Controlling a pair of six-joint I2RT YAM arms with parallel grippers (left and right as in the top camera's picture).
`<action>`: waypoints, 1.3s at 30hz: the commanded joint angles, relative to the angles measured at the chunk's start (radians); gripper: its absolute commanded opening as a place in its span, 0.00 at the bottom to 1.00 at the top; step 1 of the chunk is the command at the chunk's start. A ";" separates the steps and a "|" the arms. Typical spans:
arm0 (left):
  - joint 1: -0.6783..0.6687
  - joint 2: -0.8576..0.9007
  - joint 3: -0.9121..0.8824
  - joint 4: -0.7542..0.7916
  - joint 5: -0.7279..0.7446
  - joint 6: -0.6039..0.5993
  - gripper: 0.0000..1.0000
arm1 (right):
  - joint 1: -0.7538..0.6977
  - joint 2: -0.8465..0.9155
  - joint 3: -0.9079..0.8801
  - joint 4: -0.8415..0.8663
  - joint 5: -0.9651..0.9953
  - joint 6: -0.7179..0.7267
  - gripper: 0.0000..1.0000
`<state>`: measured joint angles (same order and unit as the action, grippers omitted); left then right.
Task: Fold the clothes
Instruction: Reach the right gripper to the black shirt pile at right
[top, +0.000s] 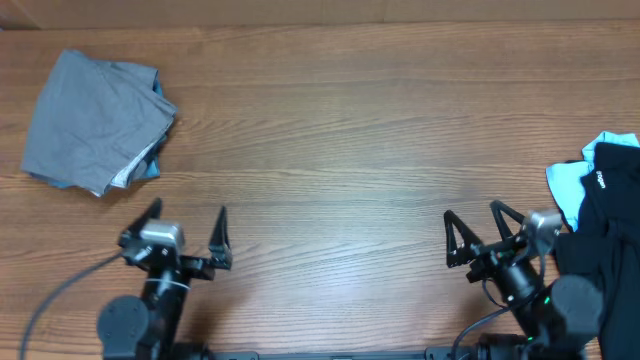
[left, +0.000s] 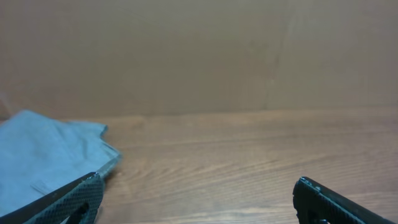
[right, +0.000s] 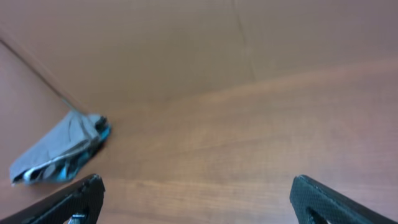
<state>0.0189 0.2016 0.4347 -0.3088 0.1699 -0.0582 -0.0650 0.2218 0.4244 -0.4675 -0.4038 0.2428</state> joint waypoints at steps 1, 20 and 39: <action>-0.006 0.173 0.175 -0.058 -0.052 -0.029 1.00 | -0.003 0.187 0.161 -0.090 0.011 0.016 1.00; -0.006 1.098 1.088 -0.812 0.050 -0.024 1.00 | -0.103 1.233 0.988 -0.605 0.412 0.135 1.00; -0.006 1.136 1.088 -0.851 0.127 -0.033 1.00 | -0.508 1.656 1.006 -0.261 0.486 0.338 0.78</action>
<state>0.0189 1.3365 1.4948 -1.1572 0.2687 -0.0982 -0.5694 1.8648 1.4067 -0.7467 0.0601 0.5453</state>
